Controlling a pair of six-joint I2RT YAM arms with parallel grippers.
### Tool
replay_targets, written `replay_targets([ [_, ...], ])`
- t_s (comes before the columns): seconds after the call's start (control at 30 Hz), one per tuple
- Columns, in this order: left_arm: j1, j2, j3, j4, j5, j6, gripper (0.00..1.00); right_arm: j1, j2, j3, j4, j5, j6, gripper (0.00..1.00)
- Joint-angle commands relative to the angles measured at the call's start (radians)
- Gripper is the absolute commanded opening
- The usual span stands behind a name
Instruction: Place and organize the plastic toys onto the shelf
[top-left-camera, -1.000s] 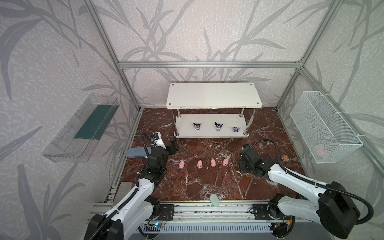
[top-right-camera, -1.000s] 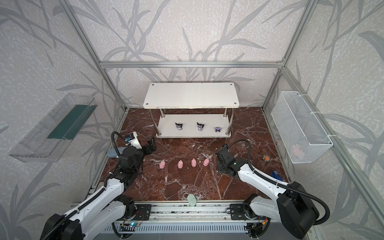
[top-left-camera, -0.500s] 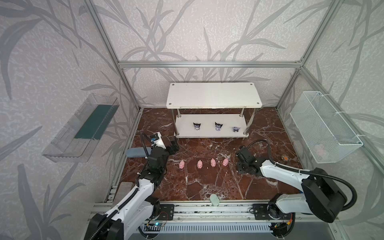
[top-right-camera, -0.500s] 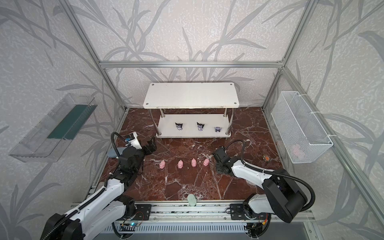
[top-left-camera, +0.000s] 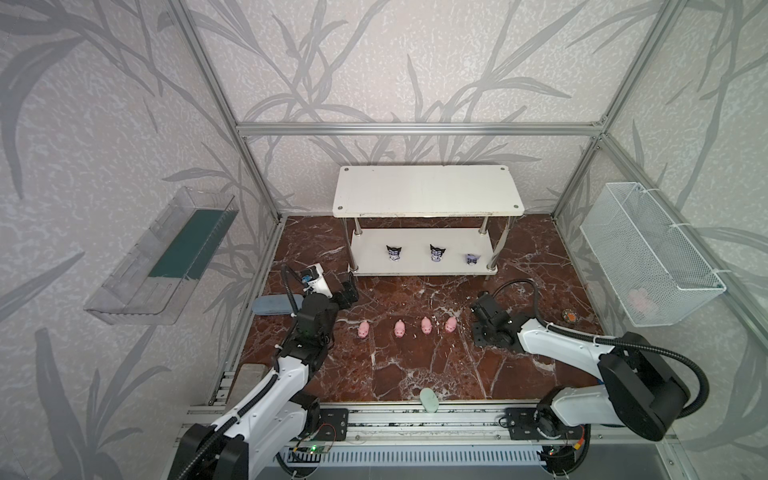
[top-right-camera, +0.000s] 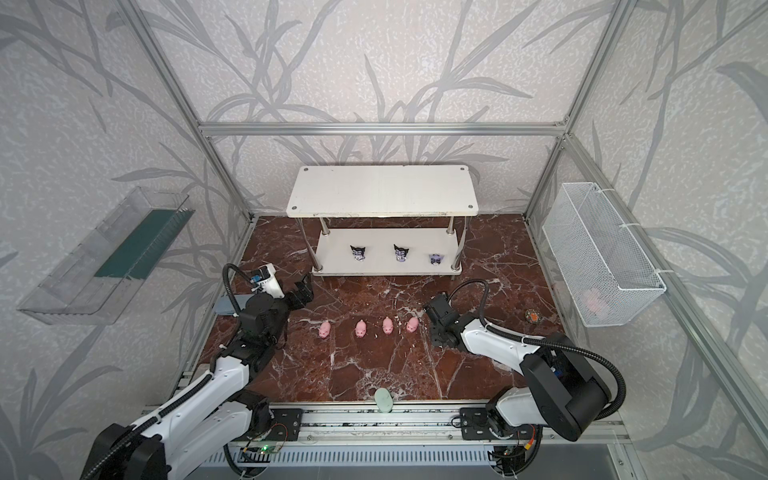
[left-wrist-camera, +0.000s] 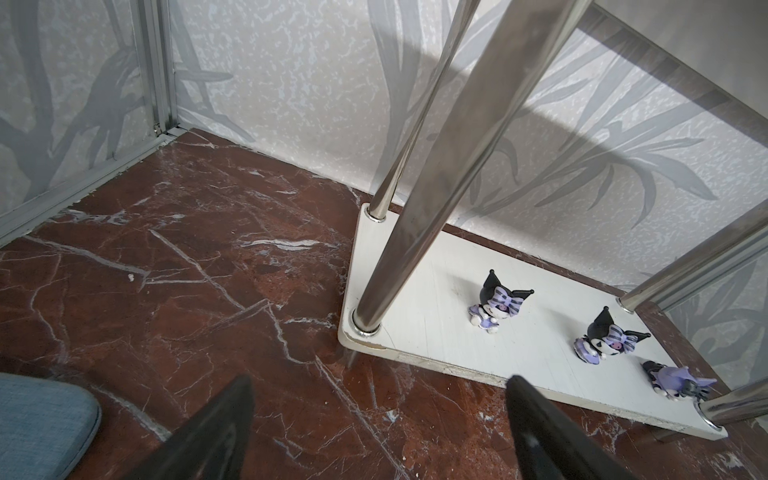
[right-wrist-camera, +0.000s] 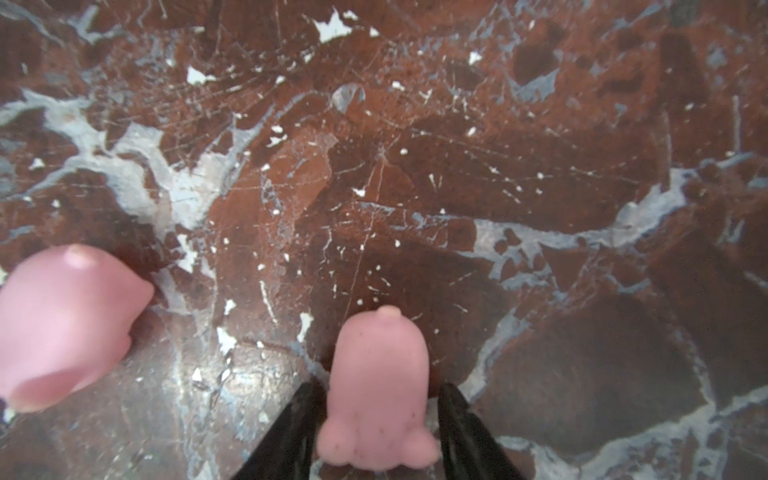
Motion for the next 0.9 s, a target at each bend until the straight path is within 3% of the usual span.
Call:
replay_targets([
  [0.0,-0.004,0.007,-0.01,0.028,0.008,-0.015,0.92,-0.01,0.012,0.015,0.025,0.013,0.01,0.5],
  [0.17,-0.004,0.015,-0.01,0.034,0.012,-0.018,0.92,-0.018,0.035,0.018,0.052,0.017,0.004,0.49],
  [0.43,-0.004,0.016,-0.009,0.033,0.018,-0.025,0.92,-0.021,0.012,0.019,0.023,0.01,0.013,0.3],
  [0.67,-0.012,-0.032,0.005,-0.035,0.049,-0.068,0.92,-0.014,-0.174,0.037,-0.149,-0.025,0.004,0.27],
  [0.87,-0.091,-0.086,0.015,-0.137,-0.016,-0.05,0.92,0.0,-0.387,0.173,-0.372,-0.003,-0.035,0.27],
])
